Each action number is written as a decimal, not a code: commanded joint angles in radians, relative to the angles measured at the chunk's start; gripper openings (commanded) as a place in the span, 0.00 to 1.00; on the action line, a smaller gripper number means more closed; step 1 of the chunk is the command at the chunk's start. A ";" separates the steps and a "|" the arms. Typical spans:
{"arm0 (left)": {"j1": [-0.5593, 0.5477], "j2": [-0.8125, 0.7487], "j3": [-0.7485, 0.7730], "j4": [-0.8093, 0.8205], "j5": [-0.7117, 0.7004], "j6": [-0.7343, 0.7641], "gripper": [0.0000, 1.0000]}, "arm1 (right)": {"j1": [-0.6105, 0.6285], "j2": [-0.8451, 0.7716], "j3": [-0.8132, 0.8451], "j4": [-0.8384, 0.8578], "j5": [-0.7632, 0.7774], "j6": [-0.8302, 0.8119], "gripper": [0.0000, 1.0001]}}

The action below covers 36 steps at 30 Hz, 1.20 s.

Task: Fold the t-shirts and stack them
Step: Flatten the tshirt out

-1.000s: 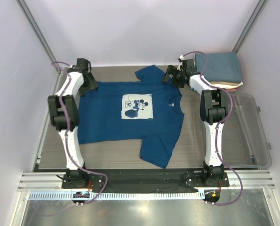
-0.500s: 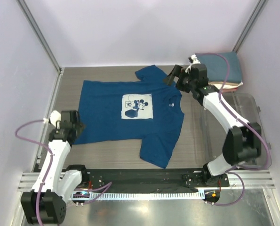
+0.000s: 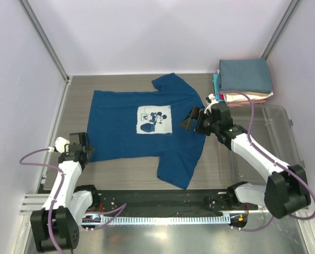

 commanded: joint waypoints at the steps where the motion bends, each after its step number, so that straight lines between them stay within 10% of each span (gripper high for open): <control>1: 0.048 0.046 -0.039 0.131 0.014 -0.001 0.66 | 0.008 -0.081 -0.045 0.021 -0.019 0.002 1.00; 13: 0.054 0.184 -0.045 0.208 0.012 -0.022 0.61 | 0.009 -0.144 -0.098 -0.041 -0.012 -0.024 1.00; 26: 0.056 0.312 -0.031 0.280 0.047 -0.022 0.22 | 0.034 -0.317 -0.191 -0.298 0.069 0.000 1.00; 36: 0.054 0.286 -0.042 0.296 0.066 -0.008 0.00 | 0.371 -0.440 -0.309 -0.411 0.200 0.256 0.95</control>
